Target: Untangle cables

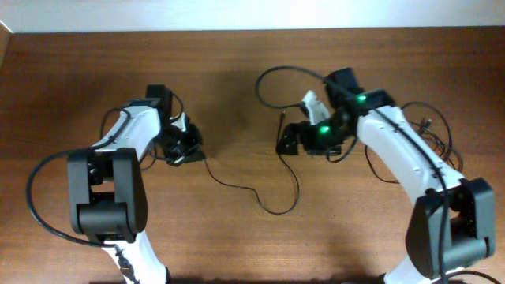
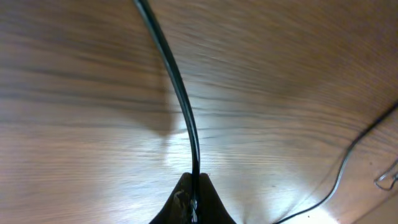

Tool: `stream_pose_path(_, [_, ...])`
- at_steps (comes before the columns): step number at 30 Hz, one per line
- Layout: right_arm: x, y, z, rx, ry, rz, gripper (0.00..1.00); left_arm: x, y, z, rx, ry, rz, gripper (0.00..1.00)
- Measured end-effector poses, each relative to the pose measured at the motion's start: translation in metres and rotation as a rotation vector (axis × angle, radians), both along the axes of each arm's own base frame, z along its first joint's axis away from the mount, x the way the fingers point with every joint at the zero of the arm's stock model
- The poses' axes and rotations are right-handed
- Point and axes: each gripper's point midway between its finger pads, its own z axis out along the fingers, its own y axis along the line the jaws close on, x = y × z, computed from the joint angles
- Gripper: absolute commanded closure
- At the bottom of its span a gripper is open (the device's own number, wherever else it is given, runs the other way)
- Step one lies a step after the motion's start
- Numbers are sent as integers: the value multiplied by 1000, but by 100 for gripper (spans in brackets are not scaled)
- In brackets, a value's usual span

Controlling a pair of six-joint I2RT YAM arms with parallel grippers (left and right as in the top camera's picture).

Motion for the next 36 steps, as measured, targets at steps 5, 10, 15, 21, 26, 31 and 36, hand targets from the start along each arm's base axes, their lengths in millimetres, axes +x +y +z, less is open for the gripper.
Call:
stream_pose_path(5, [-1, 24, -29, -76, 16, 1, 10, 10, -21, 13, -68, -55, -62, 100])
stream_pose_path(10, [-15, 37, -66, -133, 107, 26, 14, 29, -39, 41, -196, -187, -175, 100])
stream_pose_path(15, [-39, 58, -87, -69, 232, 75, 16, 28, -64, 69, -389, -367, -391, 100])
stream_pose_path(21, [-50, 84, -53, 222, 265, 195, 18, 37, -81, 128, -664, -637, -513, 100])
stream_pose_path(26, [-23, 58, -44, 297, 243, 119, 13, 45, -67, 153, -764, -736, -469, 100])
stream_pose_path(31, [4, 12, -45, 296, 250, -22, 10, 34, -79, 126, -637, -633, -544, 80])
stream_pose_path(36, [-5, -8, -55, 206, 312, -65, 9, 25, -92, 98, -487, -529, -611, 4])
